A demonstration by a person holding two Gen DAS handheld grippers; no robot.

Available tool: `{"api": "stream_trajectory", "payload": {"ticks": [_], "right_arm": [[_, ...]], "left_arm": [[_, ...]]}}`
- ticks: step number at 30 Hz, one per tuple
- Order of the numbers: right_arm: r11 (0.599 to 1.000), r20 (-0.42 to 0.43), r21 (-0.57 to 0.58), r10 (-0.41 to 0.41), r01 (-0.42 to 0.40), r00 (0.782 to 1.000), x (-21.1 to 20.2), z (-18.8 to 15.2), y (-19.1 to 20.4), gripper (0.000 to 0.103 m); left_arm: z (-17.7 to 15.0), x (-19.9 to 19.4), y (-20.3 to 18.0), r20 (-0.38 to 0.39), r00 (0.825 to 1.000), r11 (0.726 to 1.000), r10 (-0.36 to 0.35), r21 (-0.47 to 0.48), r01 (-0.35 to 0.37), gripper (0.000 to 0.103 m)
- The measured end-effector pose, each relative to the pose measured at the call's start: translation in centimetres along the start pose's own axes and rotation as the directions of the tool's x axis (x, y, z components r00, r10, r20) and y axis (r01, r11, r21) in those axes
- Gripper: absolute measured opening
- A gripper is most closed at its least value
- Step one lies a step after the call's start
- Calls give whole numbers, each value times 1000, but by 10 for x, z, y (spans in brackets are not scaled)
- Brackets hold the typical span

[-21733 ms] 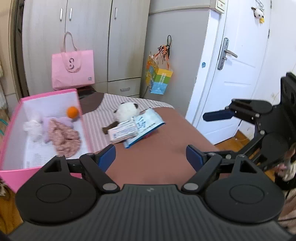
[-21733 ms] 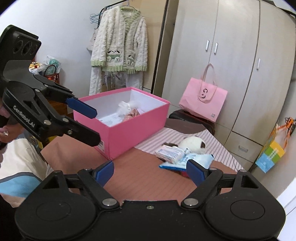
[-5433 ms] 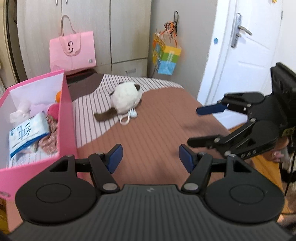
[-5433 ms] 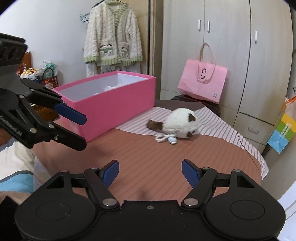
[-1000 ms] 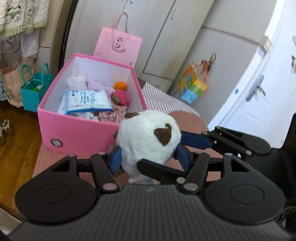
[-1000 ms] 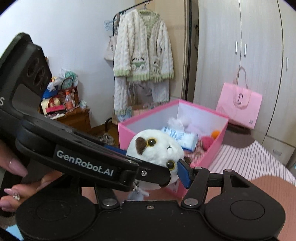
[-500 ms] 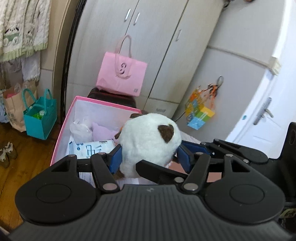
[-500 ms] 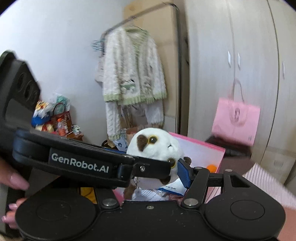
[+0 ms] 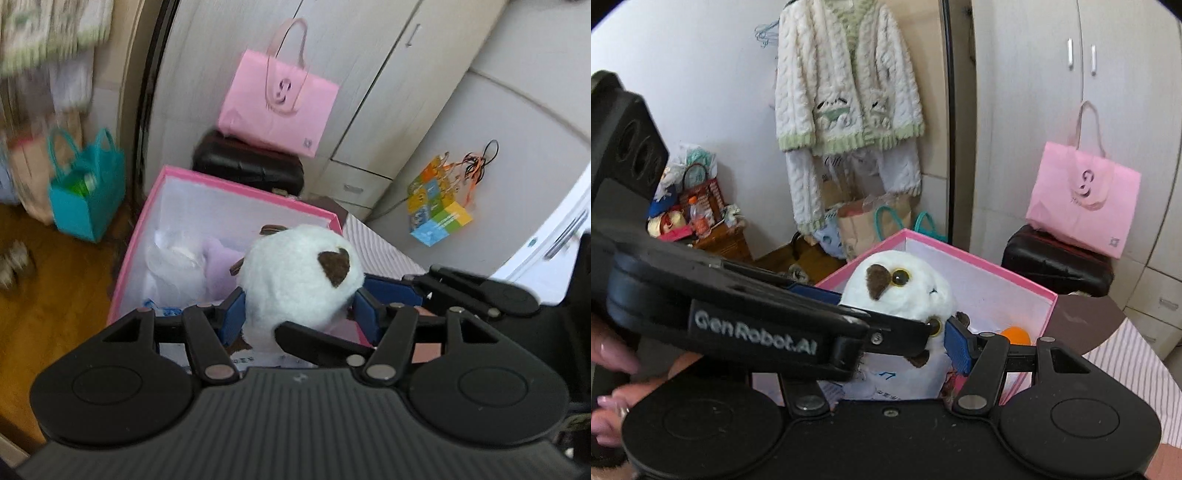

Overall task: Organize soft objects
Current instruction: 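Lift the plush with the left tool and carry it over the pink box, then lower the plush into the box and open the left tool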

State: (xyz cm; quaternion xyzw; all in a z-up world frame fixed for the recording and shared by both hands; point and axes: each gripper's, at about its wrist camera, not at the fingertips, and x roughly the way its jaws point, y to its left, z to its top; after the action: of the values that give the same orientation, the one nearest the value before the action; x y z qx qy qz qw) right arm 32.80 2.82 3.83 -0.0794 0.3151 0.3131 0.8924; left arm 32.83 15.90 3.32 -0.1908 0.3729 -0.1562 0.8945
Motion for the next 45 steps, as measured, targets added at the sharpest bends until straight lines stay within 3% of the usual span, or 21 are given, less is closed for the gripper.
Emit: {"api": "stream_trajectory", "payload": {"ticks": [2,5,10,14,19,25,29,41,45], "right_arm": [[1000,-13,-12,8,-8,1000,5,1,-5,65],[1000,-21,-14,10,-10,1000,12,2,-11,65],[996,-35,-84,15,-18,999,31,2,-21,65],[997,-48,-62,48,-51,998,43,2,-34,65],[997,-30,-78,-3,1,1000,44,1,-38,65],[999,24,-48,-2,3,1000,5,-19,-41,65],[999,77,-29,-10,13,997,-33,-41,-34,66],[996,191,-41,-75,84,979,-120,-82,-1,68],[987,202,-10,-157,162,967,-139,-100,4,68]], "left_arm": [[3,5,10,-8,999,999,-39,-29,39,60],[3,15,15,-9,999,998,-40,-44,39,60],[6,26,11,3,1000,1000,14,-8,-14,59],[4,31,6,24,999,999,30,27,-31,59],[-1,22,5,112,985,991,128,25,-131,59],[-22,-27,-6,231,963,985,141,65,-160,62],[-43,-52,-18,274,956,987,103,93,-133,62],[-103,-97,-61,338,938,961,70,229,-154,62],[-123,-109,-77,362,930,942,63,287,-175,62]]}}
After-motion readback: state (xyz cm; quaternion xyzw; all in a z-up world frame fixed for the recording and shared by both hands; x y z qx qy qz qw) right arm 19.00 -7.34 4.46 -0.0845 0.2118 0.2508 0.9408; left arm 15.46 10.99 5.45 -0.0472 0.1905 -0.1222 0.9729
